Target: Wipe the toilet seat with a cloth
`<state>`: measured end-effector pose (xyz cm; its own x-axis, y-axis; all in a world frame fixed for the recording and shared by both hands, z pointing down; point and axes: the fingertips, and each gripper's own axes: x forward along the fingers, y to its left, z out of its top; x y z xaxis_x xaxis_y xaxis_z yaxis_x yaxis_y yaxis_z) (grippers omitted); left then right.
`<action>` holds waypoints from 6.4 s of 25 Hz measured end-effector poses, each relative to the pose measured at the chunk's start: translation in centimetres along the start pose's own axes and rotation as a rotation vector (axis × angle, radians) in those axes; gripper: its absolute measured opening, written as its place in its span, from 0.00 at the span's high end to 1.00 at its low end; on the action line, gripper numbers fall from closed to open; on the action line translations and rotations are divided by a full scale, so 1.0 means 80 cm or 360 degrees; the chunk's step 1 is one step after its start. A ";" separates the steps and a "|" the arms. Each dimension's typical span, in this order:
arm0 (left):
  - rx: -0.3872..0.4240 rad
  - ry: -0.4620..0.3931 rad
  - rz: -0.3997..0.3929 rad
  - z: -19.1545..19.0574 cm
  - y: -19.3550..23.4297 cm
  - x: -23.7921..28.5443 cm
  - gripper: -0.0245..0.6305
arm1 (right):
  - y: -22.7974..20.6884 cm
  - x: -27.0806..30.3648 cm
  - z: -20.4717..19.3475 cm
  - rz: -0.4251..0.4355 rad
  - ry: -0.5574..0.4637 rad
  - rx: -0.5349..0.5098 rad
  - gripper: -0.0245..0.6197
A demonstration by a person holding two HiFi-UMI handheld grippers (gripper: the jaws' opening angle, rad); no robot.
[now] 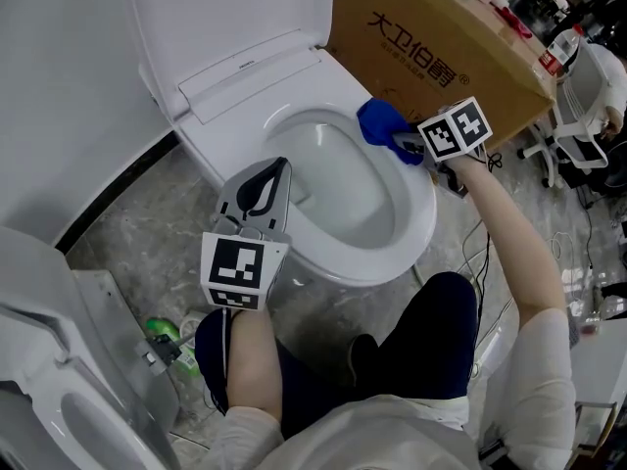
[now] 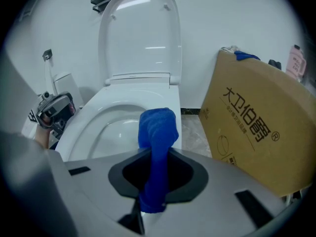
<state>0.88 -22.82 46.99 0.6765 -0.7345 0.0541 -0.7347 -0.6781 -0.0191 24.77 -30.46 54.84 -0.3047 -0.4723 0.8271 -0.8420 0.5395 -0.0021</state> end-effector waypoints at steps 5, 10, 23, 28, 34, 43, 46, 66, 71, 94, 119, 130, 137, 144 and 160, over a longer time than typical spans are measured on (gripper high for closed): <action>-0.0025 -0.0023 -0.0006 0.004 0.003 -0.002 0.95 | -0.001 0.009 0.011 -0.0025 -0.0001 -0.0005 0.88; -0.0026 -0.0019 0.0002 0.004 0.006 -0.006 0.95 | 0.002 0.022 0.028 -0.0042 -0.0004 -0.0018 0.88; -0.0016 0.0003 0.0007 0.000 0.012 -0.018 0.95 | 0.011 0.052 0.065 0.0024 -0.0051 0.0052 0.88; -0.0017 0.0005 0.0025 -0.001 0.018 -0.024 0.95 | 0.013 0.060 0.074 -0.0002 -0.0052 0.0029 0.88; -0.0029 -0.0015 0.0024 0.002 0.019 -0.029 0.95 | 0.021 0.068 0.084 -0.0004 -0.0082 0.0040 0.88; -0.0051 -0.0041 0.0039 0.005 0.026 -0.036 0.95 | 0.033 0.083 0.098 0.0010 -0.0106 0.0049 0.88; -0.0050 -0.0065 0.0045 0.011 0.026 -0.041 0.95 | 0.038 0.088 0.104 0.0014 -0.0125 0.0057 0.88; -0.0060 -0.0107 0.0072 0.016 0.033 -0.057 0.95 | 0.078 0.117 0.129 0.0032 -0.0196 0.0013 0.88; -0.0057 -0.0104 0.0064 0.016 0.032 -0.055 0.95 | 0.095 0.122 0.133 0.0057 -0.0198 -0.0019 0.88; -0.0068 -0.0058 0.0077 0.004 0.036 -0.049 0.95 | 0.149 0.107 0.140 0.0133 -0.0405 -0.0045 0.88; -0.0033 -0.0107 0.0088 0.003 0.012 -0.013 0.95 | 0.211 -0.071 0.073 0.0178 -0.1256 -0.0104 0.88; 0.0063 -0.0048 0.0102 0.073 -0.004 -0.008 0.95 | 0.191 -0.140 0.089 0.0191 -0.1347 -0.0020 0.88; 0.0056 0.0008 0.0064 0.242 -0.018 -0.034 0.95 | 0.206 -0.294 0.172 0.0137 -0.1385 -0.0033 0.88; -0.0053 0.0134 0.0054 0.481 -0.037 -0.072 0.95 | 0.229 -0.511 0.291 0.0170 -0.1263 0.0002 0.88; 0.0057 0.0043 0.0141 0.814 -0.050 -0.207 0.95 | 0.352 -0.798 0.429 0.0212 -0.1351 0.0125 0.88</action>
<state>-4.05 -9.71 -18.80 0.6068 -0.7911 0.0776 -0.7891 -0.6112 -0.0607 5.26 -9.04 -17.29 -0.6063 -0.7866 0.1171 -0.7944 0.5925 -0.1337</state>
